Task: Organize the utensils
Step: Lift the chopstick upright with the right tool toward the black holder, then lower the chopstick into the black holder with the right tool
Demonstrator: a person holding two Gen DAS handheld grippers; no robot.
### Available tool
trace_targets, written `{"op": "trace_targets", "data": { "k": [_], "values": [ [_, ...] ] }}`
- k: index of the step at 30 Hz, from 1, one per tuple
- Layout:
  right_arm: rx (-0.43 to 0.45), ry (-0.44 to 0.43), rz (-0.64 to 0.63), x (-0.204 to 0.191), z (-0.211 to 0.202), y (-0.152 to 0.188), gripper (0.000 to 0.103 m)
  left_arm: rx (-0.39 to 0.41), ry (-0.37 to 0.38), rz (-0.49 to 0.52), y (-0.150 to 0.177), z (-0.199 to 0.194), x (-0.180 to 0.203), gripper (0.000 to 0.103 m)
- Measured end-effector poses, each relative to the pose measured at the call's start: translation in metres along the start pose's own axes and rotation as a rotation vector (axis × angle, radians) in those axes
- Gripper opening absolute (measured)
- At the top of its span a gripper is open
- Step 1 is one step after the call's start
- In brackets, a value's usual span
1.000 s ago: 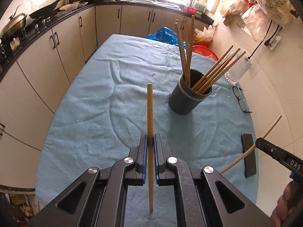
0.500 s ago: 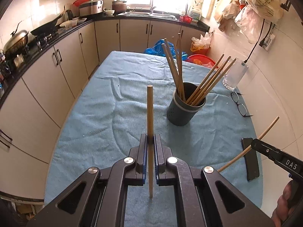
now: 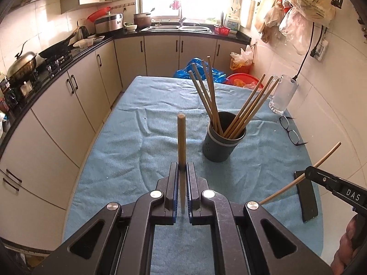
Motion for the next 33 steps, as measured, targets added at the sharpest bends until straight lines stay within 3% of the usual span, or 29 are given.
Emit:
{"op": "trace_targets", "data": {
  "k": [21,33],
  "values": [
    [0.067,-0.006,-0.014,-0.010,-0.021,-0.035,0.008,0.058,0.009,0.034,-0.033,-0.009,0.014,0.006],
    [0.162,-0.022,-0.030,-0.029,-0.047,-0.095,0.008,0.109,0.081,-0.013,-0.094,-0.026,0.013,0.006]
  ]
}}
Point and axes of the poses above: each gripper's, at about its wrist camera, not at the fingertips, and z roughly the way its jaws point, x to its right, y to its underside, the point moved 10 cm from there along z, roughly the way its jaws point, and after that the axes turned 3 degrees about -x, right-handed, at the moved point
